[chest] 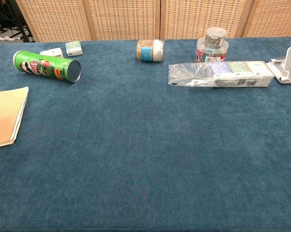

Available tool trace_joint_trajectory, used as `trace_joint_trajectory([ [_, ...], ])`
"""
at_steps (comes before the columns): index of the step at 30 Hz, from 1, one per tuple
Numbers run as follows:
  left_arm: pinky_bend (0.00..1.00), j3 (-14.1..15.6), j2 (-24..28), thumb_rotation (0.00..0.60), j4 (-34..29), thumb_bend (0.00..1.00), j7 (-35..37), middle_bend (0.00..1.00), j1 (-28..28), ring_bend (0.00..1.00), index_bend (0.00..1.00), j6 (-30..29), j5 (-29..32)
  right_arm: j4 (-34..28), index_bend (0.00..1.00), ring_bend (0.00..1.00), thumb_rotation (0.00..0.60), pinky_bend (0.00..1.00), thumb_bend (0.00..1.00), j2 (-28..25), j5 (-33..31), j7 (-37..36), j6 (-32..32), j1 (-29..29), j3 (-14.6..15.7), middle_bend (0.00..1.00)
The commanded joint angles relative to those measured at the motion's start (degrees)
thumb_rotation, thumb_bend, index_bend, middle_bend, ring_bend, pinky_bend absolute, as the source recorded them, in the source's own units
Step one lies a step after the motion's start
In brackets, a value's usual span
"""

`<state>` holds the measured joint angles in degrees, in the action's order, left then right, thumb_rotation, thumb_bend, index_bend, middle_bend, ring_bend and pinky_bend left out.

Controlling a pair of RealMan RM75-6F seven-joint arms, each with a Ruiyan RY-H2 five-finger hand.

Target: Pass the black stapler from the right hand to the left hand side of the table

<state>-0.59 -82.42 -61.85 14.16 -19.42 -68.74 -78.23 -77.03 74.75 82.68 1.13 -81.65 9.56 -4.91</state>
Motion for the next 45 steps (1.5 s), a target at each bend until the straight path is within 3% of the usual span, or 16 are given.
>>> trace_joint_trajectory([
  [1, 0.52, 0.0, -2.7, 0.6, 3.0, 0.56, 2.1, 0.56, -0.1, 0.5, 0.68, 0.3, -1.6, 0.1, 0.0, 0.0, 0.6, 0.02, 0.03, 0.0, -0.1, -0.1, 0.1, 0.0, -0.1, 0.0],
  [7, 0.52, -0.4, -5.0, 0.6, 4.9, 0.55, 2.7, 0.56, -0.6, 0.5, 0.68, -0.1, -3.0, 0.2, 0.0, 0.0, 0.6, 0.02, 0.03, 0.0, -0.1, -0.2, 0.2, -0.1, -0.2, 0.0],
  [15, 0.52, -1.4, -6.0, 0.6, 5.5, 0.49, -1.9, 0.56, -0.2, 0.49, 0.68, 1.4, -1.0, 0.2, 0.0, 0.0, 0.6, 0.02, 0.03, -0.1, -0.3, -0.5, 0.4, -0.1, -0.5, 0.0],
  [18, 0.51, -1.5, -6.1, 0.6, 5.6, 0.42, -3.7, 0.46, -0.2, 0.47, 0.66, 2.7, -0.2, 0.1, 0.0, 0.0, 0.6, 0.02, 0.03, -0.1, -0.2, -0.5, 0.4, -0.2, -0.5, 0.0],
  [19, 0.49, -1.5, -6.0, 0.6, 5.6, 0.37, -4.2, 0.36, -0.1, 0.4, 0.6, 3.2, 0.0, 0.1, 0.0, 0.0, 0.6, 0.02, 0.03, -0.1, -0.2, -0.4, 0.3, -0.2, -0.5, 0.0],
  [21, 0.37, -1.2, -5.3, 0.6, 4.9, 0.26, -6.0, 0.15, -0.3, 0.21, 0.35, 5.4, 1.0, 0.0, 0.0, 0.0, 0.6, 0.01, 0.03, -0.1, -0.3, -0.4, 0.3, -0.2, -0.6, 0.0],
  [22, 0.27, -1.3, -5.1, 0.6, 4.5, 0.2, -6.4, 0.06, -0.4, 0.1, 0.18, 5.9, 1.3, 0.0, 0.0, 0.0, 0.6, 0.02, 0.03, -0.1, -0.3, -0.4, 0.3, -0.2, -0.6, 0.0],
  [23, 0.19, -1.5, -4.7, 0.6, 3.9, 0.14, -6.9, 0.0, -0.4, 0.03, 0.06, 6.4, 1.7, -0.1, 0.0, 0.0, 0.6, 0.02, 0.03, -0.1, -0.3, -0.4, 0.3, -0.3, -0.6, 0.0],
  [25, 0.1, -1.9, -4.3, 0.6, 3.0, 0.07, -6.6, 0.0, -0.3, 0.0, 0.0, 6.3, 1.9, -0.1, 0.0, 0.0, 0.6, 0.02, 0.03, -0.2, -0.2, -0.3, 0.2, -0.3, -0.6, 0.0],
  [32, 0.02, -2.3, -2.4, 0.6, 1.6, 0.02, -0.8, 0.0, 1.2, 0.0, 0.0, 0.4, -1.3, -0.3, 0.0, 0.0, 0.6, 0.02, 0.03, -0.2, -0.2, -0.3, 0.4, -0.3, -0.7, 0.0],
  [38, 0.0, -2.3, 2.7, 0.6, -4.1, 0.01, 0.9, 0.0, 2.9, 0.0, 0.0, -4.0, -3.3, -0.6, 0.0, 0.0, 0.6, 0.02, 0.03, -0.3, -0.1, -0.5, 0.3, -0.3, -0.7, 0.0],
  [45, 0.0, -2.4, 7.9, 0.6, -11.3, 0.0, 0.8, 0.0, 7.0, 0.0, 0.0, -13.8, -6.0, -1.4, 0.0, 0.0, 0.6, 0.02, 0.04, -0.6, 0.6, -0.5, -0.4, -0.5, -0.6, 0.0],
])
